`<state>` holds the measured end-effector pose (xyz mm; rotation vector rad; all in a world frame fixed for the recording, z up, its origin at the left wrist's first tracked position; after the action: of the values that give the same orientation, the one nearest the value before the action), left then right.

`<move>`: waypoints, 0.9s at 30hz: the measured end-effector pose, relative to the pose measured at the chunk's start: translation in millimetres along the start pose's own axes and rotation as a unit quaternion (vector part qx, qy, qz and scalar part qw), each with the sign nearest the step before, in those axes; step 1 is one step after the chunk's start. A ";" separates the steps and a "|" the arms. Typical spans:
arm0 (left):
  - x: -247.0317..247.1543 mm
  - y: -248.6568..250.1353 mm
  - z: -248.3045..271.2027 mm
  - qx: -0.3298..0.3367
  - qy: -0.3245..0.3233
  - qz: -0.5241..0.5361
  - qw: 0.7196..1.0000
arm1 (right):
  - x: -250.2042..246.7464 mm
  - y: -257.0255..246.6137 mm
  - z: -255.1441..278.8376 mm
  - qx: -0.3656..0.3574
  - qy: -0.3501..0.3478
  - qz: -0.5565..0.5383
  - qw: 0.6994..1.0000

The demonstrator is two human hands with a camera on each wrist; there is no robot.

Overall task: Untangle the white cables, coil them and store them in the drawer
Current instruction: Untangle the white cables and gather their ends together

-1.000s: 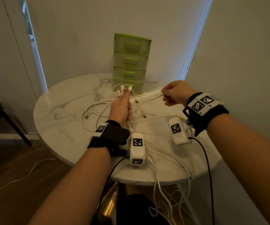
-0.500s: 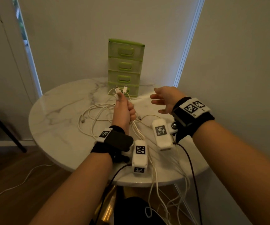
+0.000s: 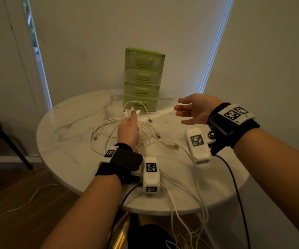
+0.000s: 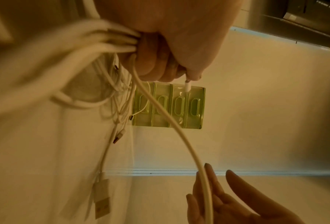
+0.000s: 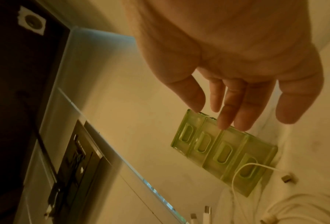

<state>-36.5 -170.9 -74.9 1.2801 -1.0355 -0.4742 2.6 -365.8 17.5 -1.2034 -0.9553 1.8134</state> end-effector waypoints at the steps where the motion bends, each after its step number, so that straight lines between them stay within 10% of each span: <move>1: 4.6 1.2 2.1 0.000 -0.023 0.016 1.000 | 1.4 -3.8 1.2 -0.023 0.016 0.038 0.999; 7: 30.1 2.0 15.0 -0.008 -0.155 0.048 0.987 | 19.3 -19.8 -3.1 -0.236 0.137 0.380 0.884; 16: 23.2 -0.7 9.7 -0.022 -0.131 0.074 0.988 | 63.1 49.4 -35.8 -0.113 -0.068 0.661 0.739; 18: 22.0 -2.2 9.1 -0.026 -0.124 0.079 0.989 | 55.7 48.7 -38.7 -0.105 -0.066 0.645 0.754; 23: 21.6 -10.0 1.3 -0.041 -0.104 0.108 0.988 | -1.0 2.4 -36.1 -0.185 0.119 0.304 0.927; 27: 40.2 -18.9 5.7 -0.102 -0.145 0.157 0.972 | 2.8 -12.5 -22.8 -0.246 0.056 0.159 0.954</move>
<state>-16.8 -210.9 -78.3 0.8589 -1.3694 -0.5184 25.5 -353.8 20.9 -1.8385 -1.2491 1.7723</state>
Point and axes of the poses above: each hand's wrist, its own z-axis away from the middle knuckle, its own x-axis out of the palm, y = z × x, the point moved 8 cm from there along -z, towards the middle knuckle, and after that the axes turned 14 degrees about z, right-handed, at the moved point
